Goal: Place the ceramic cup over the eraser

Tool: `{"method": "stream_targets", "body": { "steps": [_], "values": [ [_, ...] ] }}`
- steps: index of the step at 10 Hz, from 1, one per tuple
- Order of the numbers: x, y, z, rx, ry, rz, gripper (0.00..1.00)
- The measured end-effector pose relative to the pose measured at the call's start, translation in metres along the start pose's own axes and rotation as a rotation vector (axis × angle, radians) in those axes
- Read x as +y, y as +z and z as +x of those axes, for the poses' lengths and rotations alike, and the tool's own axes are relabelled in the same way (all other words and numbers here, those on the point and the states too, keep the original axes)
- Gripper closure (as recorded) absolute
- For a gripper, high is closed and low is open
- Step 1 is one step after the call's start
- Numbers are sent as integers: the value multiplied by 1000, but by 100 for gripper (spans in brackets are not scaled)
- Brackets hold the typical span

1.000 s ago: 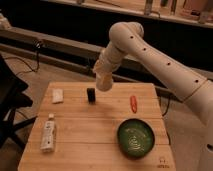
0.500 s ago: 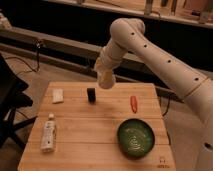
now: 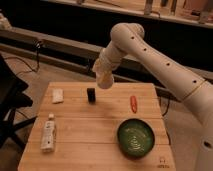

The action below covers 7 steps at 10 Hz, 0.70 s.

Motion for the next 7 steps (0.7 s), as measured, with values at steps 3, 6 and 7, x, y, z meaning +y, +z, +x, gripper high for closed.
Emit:
{"method": "stream_targets", "body": {
  "steps": [3,6,7],
  "values": [
    [-14,6,-13,-52,-34,22,100],
    [-22,18,-27,-103,-56,21,100],
    [-22,22,-29,-116,-58,16,100]
  ]
}}
